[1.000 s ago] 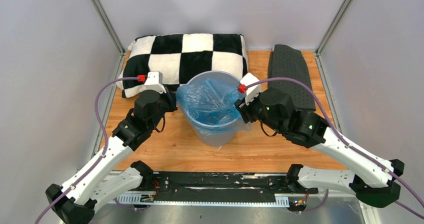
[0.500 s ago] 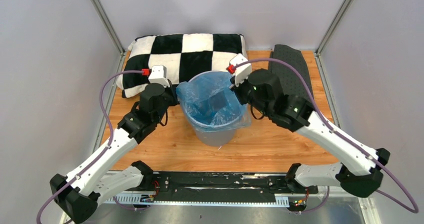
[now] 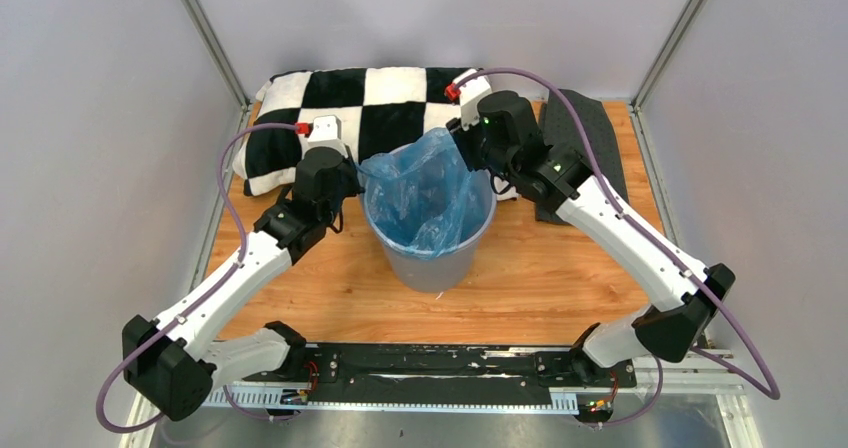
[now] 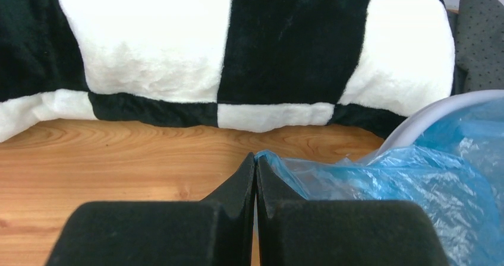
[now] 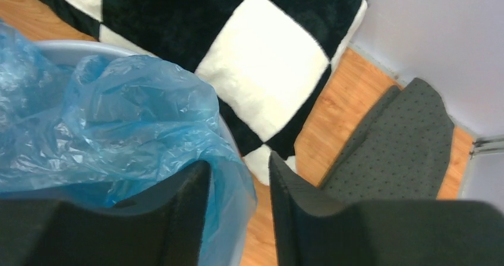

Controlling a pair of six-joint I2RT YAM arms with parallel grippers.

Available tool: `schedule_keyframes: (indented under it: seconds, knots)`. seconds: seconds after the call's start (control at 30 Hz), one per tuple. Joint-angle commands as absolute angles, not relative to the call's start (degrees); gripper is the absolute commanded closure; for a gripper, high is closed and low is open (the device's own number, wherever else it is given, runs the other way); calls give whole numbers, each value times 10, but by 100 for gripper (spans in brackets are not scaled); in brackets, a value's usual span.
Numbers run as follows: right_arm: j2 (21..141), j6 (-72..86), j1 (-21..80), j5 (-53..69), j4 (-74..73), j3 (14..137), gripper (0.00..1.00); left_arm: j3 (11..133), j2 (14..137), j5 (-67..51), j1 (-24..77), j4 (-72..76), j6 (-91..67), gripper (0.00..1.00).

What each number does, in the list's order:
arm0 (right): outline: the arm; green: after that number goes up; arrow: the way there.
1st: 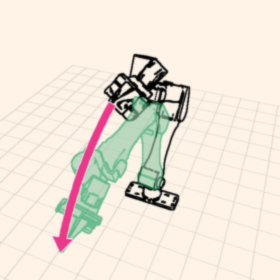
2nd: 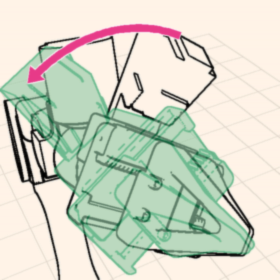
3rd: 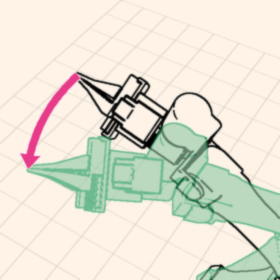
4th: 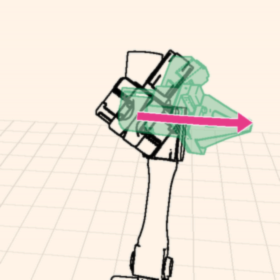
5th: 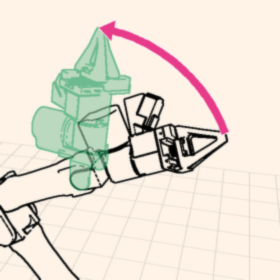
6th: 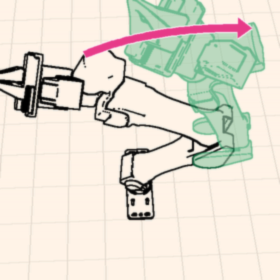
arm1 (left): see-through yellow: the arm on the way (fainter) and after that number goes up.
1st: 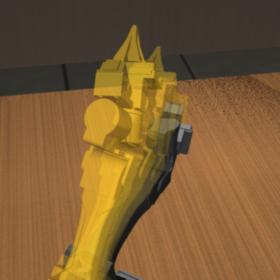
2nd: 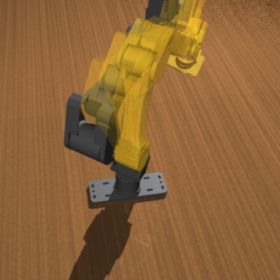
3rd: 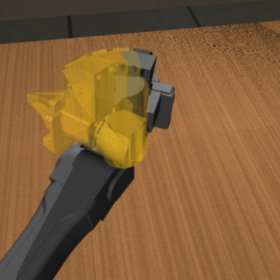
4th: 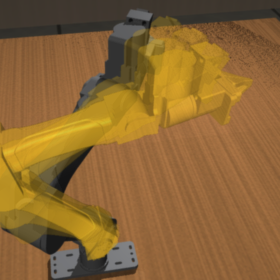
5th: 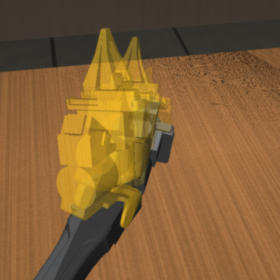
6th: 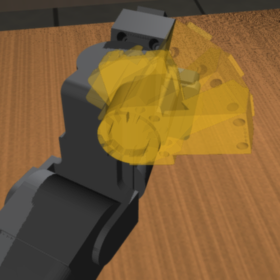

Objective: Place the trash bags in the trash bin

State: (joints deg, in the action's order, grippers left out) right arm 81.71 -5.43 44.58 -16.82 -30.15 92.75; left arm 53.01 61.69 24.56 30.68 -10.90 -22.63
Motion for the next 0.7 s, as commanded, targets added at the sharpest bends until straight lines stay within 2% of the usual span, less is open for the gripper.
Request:
schedule_keyframes:
  seconds: [0.0, 0.17, 0.33, 0.43, 0.6, 0.67]
  knots:
    - [797, -67, 440, -96, -318, 942, 48, 554, 631, 243, 297, -81, -220, 100]
    - [763, -99, 441, -15, -305, 928, 31, 563, 652, 227, 291, -79, -218, 100]
    - [774, -142, 441, 49, -309, 948, 29, 567, 663, 219, 287, -76, -218, 100]
    - [800, -153, 441, 65, -328, 975, 43, 568, 666, 217, 285, -76, -217, 100]
    - [833, -151, 441, 32, -334, 1010, 82, 570, 672, 212, 280, -73, -213, 100]
    - [855, -146, 439, 7, -340, 1036, 93, 572, 678, 207, 277, -69, -210, 100]
